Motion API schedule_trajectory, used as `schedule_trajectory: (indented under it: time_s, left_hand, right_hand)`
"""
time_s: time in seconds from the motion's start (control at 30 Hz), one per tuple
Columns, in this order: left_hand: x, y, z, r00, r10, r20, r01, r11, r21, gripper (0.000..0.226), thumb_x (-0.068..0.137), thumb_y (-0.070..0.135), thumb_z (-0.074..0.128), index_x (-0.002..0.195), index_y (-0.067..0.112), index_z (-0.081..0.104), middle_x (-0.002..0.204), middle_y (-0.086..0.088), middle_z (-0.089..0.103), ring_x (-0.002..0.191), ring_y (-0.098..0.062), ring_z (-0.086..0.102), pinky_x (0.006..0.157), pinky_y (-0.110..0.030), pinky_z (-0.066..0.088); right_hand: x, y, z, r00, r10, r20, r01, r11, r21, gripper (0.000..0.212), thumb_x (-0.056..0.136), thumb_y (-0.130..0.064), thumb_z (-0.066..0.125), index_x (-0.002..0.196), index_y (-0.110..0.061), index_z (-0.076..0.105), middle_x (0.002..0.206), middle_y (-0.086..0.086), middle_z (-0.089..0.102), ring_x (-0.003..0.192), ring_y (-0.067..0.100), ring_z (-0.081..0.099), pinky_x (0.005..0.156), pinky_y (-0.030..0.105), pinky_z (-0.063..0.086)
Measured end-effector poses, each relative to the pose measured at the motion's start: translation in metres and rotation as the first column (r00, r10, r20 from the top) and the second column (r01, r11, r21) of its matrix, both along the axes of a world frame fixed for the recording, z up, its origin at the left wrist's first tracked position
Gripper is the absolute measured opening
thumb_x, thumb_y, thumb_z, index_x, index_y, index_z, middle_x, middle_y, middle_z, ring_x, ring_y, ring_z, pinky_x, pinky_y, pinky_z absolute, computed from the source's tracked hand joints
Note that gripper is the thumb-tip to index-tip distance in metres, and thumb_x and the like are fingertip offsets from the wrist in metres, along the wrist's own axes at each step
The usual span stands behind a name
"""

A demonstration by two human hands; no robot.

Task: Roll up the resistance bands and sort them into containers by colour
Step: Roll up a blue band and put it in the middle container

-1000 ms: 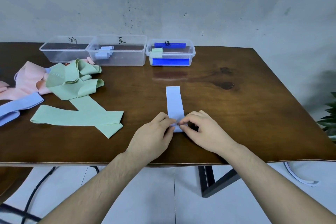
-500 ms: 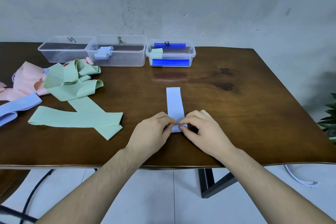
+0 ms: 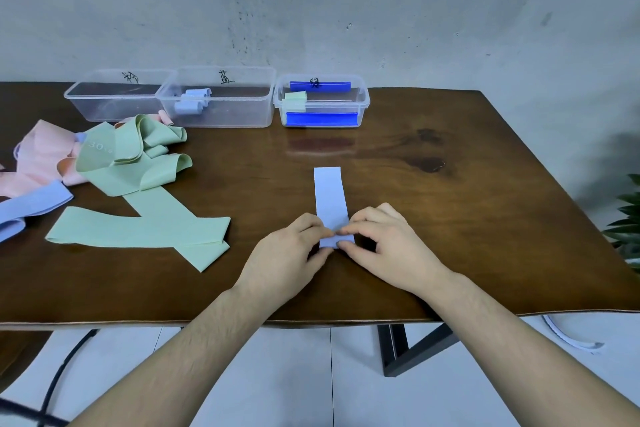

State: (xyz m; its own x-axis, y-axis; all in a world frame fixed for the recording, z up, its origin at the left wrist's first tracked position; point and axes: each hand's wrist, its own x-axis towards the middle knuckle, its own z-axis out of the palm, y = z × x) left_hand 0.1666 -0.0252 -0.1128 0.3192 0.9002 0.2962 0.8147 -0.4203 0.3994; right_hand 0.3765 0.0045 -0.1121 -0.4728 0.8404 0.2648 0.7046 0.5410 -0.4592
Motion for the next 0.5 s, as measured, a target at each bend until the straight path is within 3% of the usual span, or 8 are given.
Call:
schedule_trajectory:
  time_s: [0.1, 0.2, 0.37, 0.5]
  left_hand:
    - [0.0002, 0.0037, 0.0009, 1.000, 0.022, -0.008, -0.023, 0.999, -0.036, 0.032, 0.099, 0.039, 0.054, 0.125, 0.023, 0.065, 0.116, 0.015, 0.051, 0.070, -0.010, 0.057, 0.056, -0.010, 0.035]
    - [0.0009, 0.0053, 0.0038, 0.999, 0.046, -0.017, -0.047, 0.995, -0.091, 0.035, 0.100, 0.040, 0.051, 0.130, 0.025, 0.062, 0.119, 0.016, 0.050, 0.074, -0.010, 0.057, 0.059, -0.012, 0.038]
    - [0.0020, 0.0081, 0.0058, 0.995, 0.074, 0.065, -0.067, 0.992, -0.107, 0.027, 0.099, 0.037, 0.054, 0.121, 0.025, 0.065, 0.115, 0.013, 0.058, 0.082, -0.009, 0.059, 0.064, -0.007, 0.036]
    - [-0.0002, 0.0065, 0.0043, 0.997, 0.056, 0.060, -0.050, 0.994, -0.094, 0.027, 0.099, 0.037, 0.055, 0.118, 0.024, 0.068, 0.112, 0.012, 0.061, 0.091, -0.008, 0.061, 0.073, -0.020, 0.050]
  right_hand:
    - [0.0006, 0.0015, 0.0005, 1.000, 0.011, 0.016, -0.011, 1.000, -0.030, 0.034, 0.093, -0.044, 0.064, 0.124, -0.029, 0.070, 0.108, -0.024, 0.054, 0.100, 0.004, 0.043, 0.092, 0.017, 0.036]
    - [0.0005, 0.0040, 0.0018, 1.000, -0.005, -0.020, 0.003, 0.998, -0.068, 0.027, 0.095, -0.042, 0.064, 0.120, -0.033, 0.070, 0.108, -0.022, 0.061, 0.100, 0.007, 0.048, 0.082, 0.014, 0.038]
    - [-0.0035, 0.0083, 0.0039, 0.999, -0.028, -0.030, 0.025, 0.993, -0.117, 0.021, 0.097, -0.041, 0.061, 0.114, -0.033, 0.070, 0.104, -0.022, 0.060, 0.099, 0.004, 0.046, 0.077, 0.014, 0.036]
    - [-0.0032, 0.0064, 0.0066, 1.000, -0.019, -0.011, 0.018, 0.991, -0.130, 0.020, 0.098, -0.041, 0.060, 0.113, -0.034, 0.070, 0.101, -0.021, 0.061, 0.099, 0.005, 0.047, 0.076, 0.014, 0.038]
